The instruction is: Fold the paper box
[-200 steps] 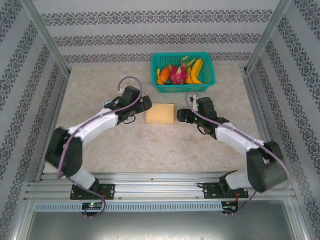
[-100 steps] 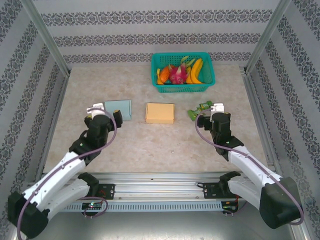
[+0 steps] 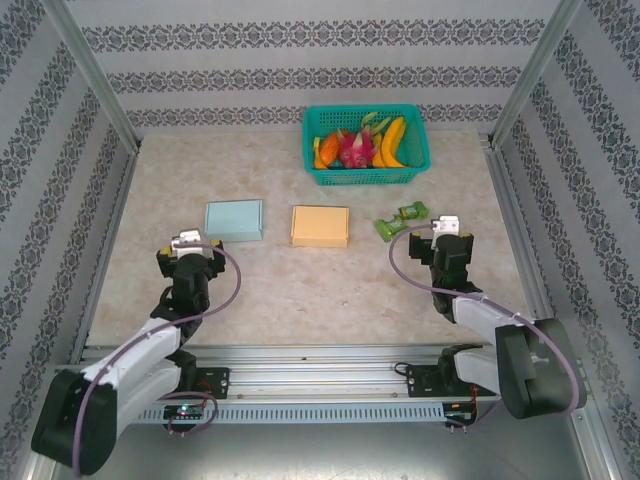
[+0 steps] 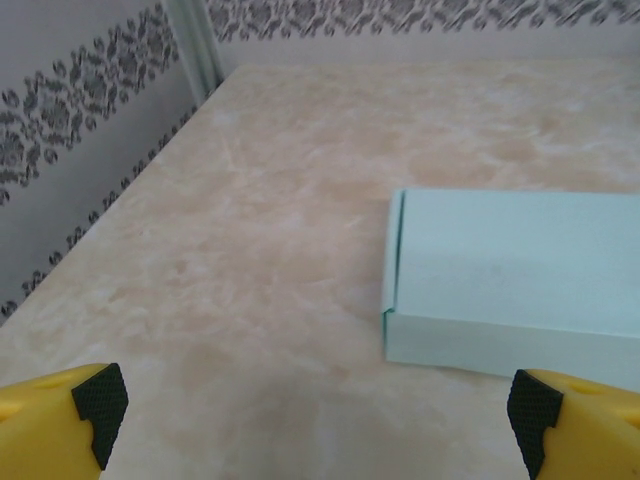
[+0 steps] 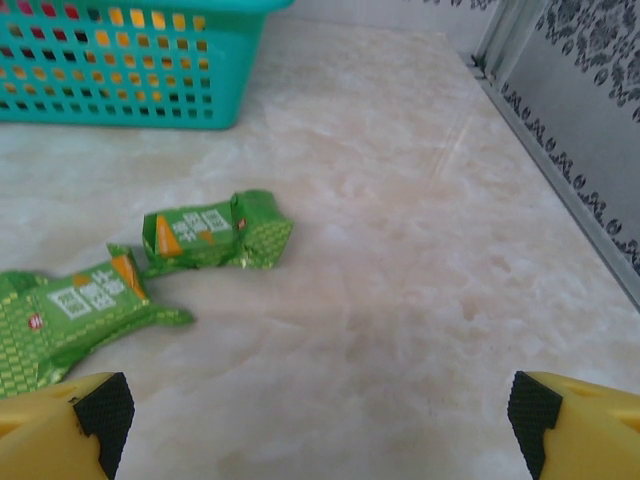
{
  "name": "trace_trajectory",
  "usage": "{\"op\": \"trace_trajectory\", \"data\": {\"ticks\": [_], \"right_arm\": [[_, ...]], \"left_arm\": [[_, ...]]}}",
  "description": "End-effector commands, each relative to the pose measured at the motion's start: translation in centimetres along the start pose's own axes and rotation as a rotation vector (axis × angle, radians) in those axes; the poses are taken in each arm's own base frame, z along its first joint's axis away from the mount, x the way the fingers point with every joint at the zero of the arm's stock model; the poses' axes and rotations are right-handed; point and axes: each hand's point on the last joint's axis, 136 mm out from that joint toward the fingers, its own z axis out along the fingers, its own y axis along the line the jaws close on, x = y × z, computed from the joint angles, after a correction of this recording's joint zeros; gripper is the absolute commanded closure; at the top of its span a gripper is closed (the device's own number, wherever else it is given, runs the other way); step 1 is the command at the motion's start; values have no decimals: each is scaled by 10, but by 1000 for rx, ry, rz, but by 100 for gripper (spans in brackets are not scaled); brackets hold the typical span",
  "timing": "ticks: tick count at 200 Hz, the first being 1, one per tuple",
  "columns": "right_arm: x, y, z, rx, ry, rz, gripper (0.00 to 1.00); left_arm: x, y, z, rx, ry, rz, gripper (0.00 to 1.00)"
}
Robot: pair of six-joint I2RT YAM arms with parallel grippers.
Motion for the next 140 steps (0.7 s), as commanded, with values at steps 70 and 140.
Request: {"op": "trace_trajectory", "data": {"ticks": [70,140], "right_arm": [[-31,-5,5,-62,-148,43,3],[-30,23,5,-228,-235,52,2]], "left_arm": [[-10,25,45,34,-58,-224,0],[-9,-5,69,169,-80,-130,0]]}}
